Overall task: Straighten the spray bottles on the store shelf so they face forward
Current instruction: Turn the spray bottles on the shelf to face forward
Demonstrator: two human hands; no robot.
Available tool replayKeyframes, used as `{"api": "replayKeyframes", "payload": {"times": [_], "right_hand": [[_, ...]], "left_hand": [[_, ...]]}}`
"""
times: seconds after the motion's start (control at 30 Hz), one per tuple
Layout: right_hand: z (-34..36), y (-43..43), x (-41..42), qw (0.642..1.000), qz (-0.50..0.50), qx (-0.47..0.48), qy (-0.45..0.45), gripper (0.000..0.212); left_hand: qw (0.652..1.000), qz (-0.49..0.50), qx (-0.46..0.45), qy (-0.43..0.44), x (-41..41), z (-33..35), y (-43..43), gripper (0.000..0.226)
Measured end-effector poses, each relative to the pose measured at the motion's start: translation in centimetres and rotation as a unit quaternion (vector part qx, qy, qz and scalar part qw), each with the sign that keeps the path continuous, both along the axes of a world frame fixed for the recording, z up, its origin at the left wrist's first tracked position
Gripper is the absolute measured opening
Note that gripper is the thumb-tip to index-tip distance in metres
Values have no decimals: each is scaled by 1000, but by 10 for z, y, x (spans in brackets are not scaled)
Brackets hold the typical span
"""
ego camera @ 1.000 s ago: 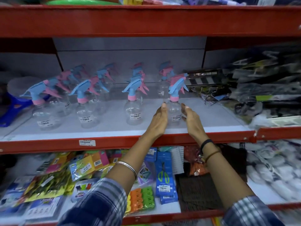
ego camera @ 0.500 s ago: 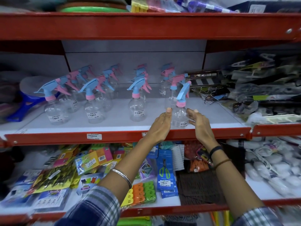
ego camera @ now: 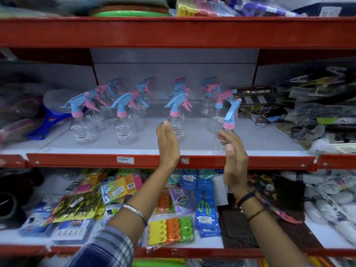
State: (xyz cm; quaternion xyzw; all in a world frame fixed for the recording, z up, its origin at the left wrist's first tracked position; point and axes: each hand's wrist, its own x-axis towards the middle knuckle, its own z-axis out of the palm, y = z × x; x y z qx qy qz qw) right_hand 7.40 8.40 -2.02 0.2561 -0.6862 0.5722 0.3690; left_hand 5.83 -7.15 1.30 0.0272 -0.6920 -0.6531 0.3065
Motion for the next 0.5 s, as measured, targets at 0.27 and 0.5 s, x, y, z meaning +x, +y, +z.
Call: {"api": "replayKeyframes", "payload": {"times": [0.27,0.5], "right_hand": [[37,-82,-59,917,97,26,-386,59],[41,-99,-81,906,99,-19,-411,60]], "left_hand": [[977,-103,-20,-187,-52,18,-52,91],[965,-183,-84,-171,-36,16,-66,113]]}}
